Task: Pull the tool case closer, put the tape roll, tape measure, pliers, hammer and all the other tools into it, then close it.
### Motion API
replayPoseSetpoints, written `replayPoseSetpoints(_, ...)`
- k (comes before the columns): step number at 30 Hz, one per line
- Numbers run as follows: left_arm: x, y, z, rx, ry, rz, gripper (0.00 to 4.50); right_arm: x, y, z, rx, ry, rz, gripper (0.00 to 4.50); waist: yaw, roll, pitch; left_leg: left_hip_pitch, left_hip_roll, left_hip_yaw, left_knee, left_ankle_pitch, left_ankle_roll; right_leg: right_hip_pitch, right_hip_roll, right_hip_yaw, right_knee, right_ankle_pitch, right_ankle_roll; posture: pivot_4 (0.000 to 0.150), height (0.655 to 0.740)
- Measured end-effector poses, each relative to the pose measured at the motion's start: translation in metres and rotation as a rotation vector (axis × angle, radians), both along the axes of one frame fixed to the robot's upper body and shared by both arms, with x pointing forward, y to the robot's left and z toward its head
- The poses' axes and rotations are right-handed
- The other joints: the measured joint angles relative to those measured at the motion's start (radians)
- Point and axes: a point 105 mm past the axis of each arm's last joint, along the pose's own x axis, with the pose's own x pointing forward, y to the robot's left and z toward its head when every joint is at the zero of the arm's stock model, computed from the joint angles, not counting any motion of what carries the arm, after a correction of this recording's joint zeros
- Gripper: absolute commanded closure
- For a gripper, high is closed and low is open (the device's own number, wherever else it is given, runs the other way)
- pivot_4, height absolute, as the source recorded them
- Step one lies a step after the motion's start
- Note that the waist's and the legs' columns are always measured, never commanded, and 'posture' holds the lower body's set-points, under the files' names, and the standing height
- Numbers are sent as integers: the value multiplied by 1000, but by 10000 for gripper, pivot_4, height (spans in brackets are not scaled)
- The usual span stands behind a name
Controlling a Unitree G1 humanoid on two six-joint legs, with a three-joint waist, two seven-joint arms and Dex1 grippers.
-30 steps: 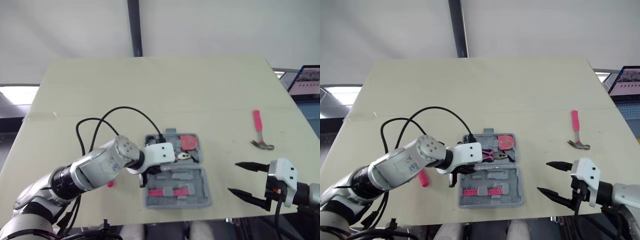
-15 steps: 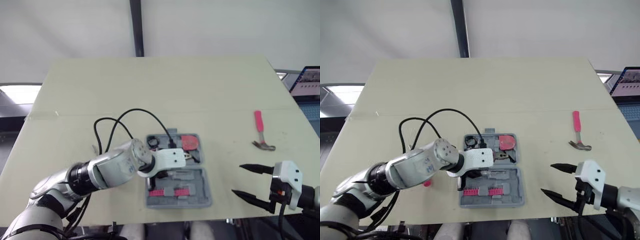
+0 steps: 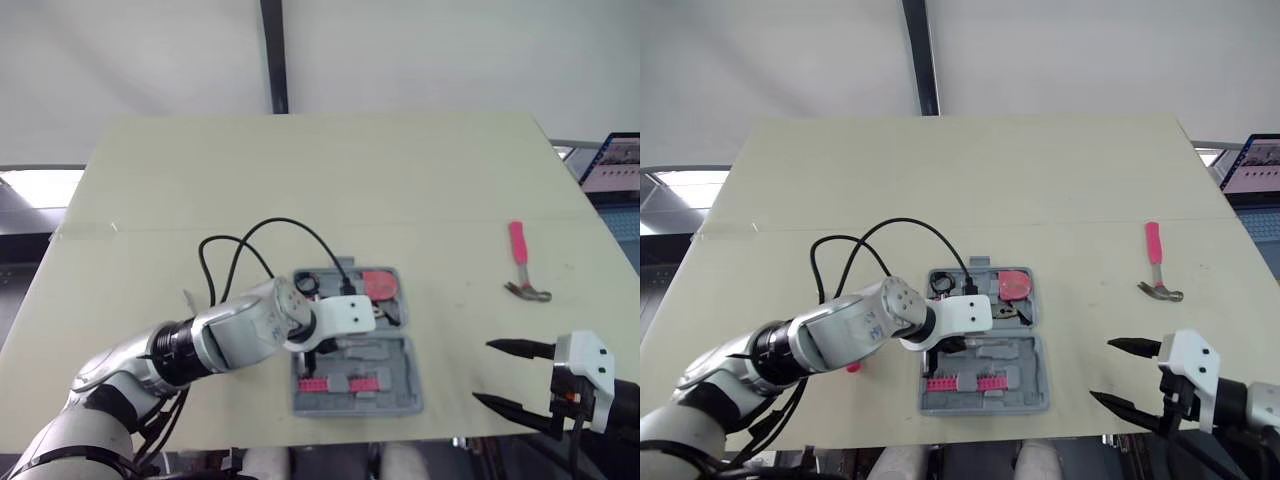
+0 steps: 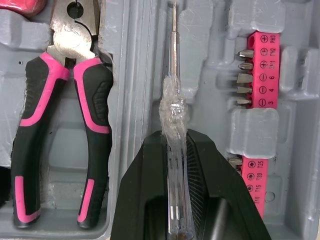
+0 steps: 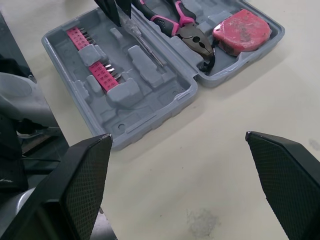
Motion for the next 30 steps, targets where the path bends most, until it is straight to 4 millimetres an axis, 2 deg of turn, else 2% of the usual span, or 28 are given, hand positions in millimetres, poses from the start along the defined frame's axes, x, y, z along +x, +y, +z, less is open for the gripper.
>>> replayPoseSetpoints(24, 3, 3, -6, 47, -8, -6, 44776, 2, 1, 1, -4, -14, -9, 0, 0, 0, 0, 0, 0, 0, 0, 0, 0, 0, 0, 0, 0, 0, 0, 1500, 7400)
replayPoseSetpoints(26, 3, 3, -6, 48, -8, -11, 34352, 2, 1, 2, -5, -16, -10, 0, 0, 0, 0, 0, 0, 0, 0, 0, 0, 0, 0, 0, 0, 0, 0, 1500, 7400)
replayPoseSetpoints(27, 3, 3, -6, 50, -8, -13, 31040, 2, 1, 2, -5, -16, -10, 0, 0, 0, 0, 0, 0, 0, 0, 0, 0, 0, 0, 0, 0, 0, 0, 1500, 7400)
replayPoseSetpoints(30, 0, 2, -5, 52, 2, -30, 17046, 2, 1, 1, -4, -16, -11, 0, 0, 0, 0, 0, 0, 0, 0, 0, 0, 0, 0, 0, 0, 0, 0, 1500, 7400)
